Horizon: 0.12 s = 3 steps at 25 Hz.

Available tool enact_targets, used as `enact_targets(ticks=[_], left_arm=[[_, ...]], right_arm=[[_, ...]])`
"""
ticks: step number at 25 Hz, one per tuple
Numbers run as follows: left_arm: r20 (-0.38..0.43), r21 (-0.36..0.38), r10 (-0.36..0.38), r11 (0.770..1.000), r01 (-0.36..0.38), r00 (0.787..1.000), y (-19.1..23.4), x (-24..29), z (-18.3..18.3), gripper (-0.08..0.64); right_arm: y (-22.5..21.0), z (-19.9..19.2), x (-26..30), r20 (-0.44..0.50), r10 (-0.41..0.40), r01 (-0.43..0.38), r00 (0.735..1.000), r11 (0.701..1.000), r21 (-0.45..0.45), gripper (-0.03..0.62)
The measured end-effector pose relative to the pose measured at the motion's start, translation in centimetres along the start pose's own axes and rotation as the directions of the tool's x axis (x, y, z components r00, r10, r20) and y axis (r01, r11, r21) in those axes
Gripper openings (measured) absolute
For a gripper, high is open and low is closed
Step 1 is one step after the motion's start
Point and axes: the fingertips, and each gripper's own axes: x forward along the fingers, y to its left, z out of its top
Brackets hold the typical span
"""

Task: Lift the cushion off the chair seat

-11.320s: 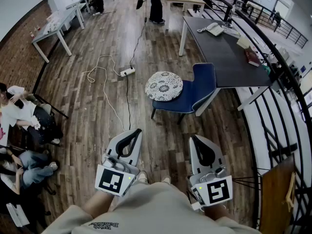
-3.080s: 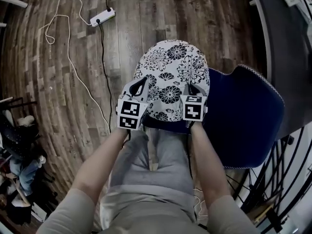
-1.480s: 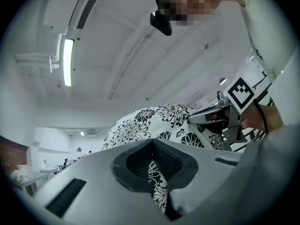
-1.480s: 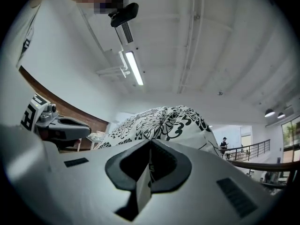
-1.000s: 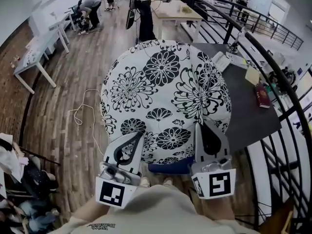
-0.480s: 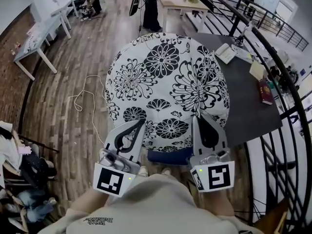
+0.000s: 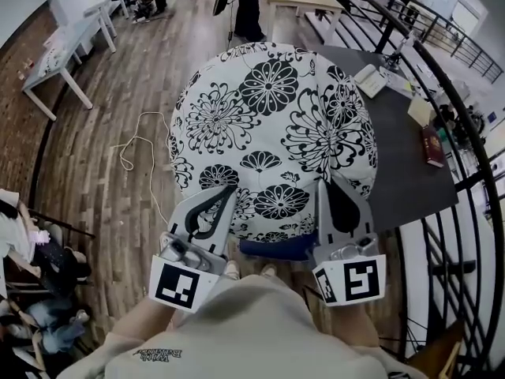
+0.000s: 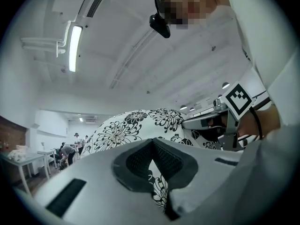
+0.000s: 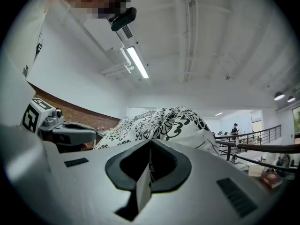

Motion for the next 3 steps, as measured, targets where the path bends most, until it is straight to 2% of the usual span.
enact_targets(ticks=[3], left_arm=[[-0.003,-0.006,0.003,1.0,-0.003,1.0,0.03,0.31,0.09,0.005]], right_arm=[[-0.16,0.08,0.12,-0.006,0.006,-0.006,1.0,1.0,0.002,0.003]])
